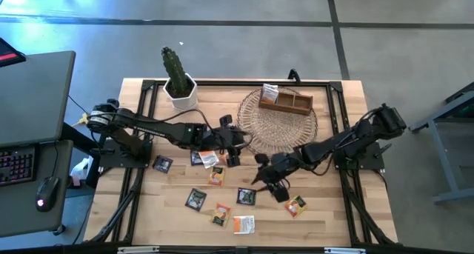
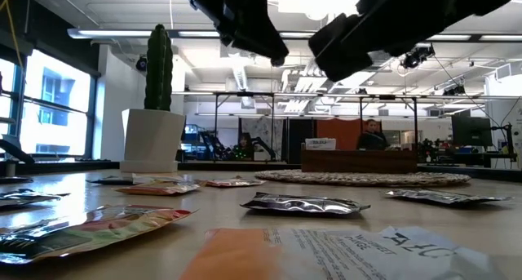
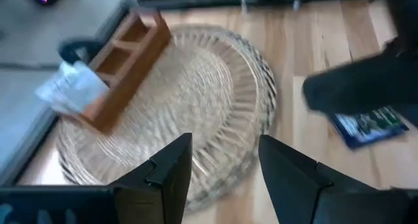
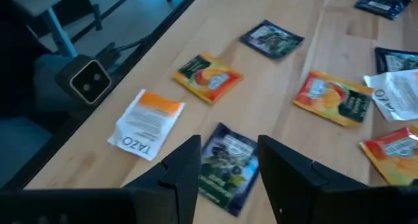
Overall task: Pick & Place Tea
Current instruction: Put the orange tea bag into the left section of the wooden organizer
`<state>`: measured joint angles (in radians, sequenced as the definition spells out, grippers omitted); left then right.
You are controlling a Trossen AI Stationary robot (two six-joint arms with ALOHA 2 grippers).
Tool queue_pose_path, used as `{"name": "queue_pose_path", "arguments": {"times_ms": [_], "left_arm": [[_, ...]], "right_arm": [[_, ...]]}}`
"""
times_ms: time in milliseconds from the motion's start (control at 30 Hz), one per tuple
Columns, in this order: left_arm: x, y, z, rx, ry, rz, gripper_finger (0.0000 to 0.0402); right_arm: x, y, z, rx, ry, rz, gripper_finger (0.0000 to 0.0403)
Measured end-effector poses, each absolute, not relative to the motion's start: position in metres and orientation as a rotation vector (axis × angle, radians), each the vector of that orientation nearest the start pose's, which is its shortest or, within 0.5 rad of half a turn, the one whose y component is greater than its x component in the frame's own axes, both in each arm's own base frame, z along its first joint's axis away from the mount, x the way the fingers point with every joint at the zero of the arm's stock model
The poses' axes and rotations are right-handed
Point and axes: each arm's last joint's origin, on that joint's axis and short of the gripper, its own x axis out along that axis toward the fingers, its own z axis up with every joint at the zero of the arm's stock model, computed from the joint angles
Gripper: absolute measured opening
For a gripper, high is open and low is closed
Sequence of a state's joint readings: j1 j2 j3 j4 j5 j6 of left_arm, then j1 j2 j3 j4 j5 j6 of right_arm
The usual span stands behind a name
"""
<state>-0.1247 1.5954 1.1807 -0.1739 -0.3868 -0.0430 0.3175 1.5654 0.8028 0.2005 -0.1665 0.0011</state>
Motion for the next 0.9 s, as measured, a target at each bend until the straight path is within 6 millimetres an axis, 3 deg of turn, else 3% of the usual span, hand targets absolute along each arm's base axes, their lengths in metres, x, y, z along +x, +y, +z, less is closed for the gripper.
{"name": "queue_pose_path", "arguments": {"times_ms": [233, 400, 500, 600, 733, 900], "left_arm": [[0.351, -0.03, 0.269, -0.032, 0.588, 0.247, 0.0174], [0.346, -0.031, 0.277, -0.07, 0.567, 0.228, 0.0174], [0.342, -0.031, 0.287, -0.141, 0.528, 0.223, 0.0174], [0.34, -0.03, 0.284, -0.196, 0.559, 0.237, 0.0174], [0.339, -0.03, 0.284, -0.224, 0.562, 0.245, 0.0174], [0.339, -0.031, 0.284, -0.245, 0.568, 0.215, 0.0174]], "right_arm": [[0.292, 0.144, 0.186, -0.089, 0.527, 0.466, 0.0147], [0.299, 0.173, 0.165, -0.152, 0.523, 0.551, 0.0147], [0.305, 0.186, 0.147, -0.241, 0.607, 0.606, 0.0147], [0.313, 0.203, 0.139, -0.324, 0.636, 0.648, 0.0146], [0.323, 0.218, 0.128, -0.453, 0.656, 0.645, 0.0146], [0.332, 0.223, 0.116, -0.54, 0.696, 0.657, 0.0146]]}}
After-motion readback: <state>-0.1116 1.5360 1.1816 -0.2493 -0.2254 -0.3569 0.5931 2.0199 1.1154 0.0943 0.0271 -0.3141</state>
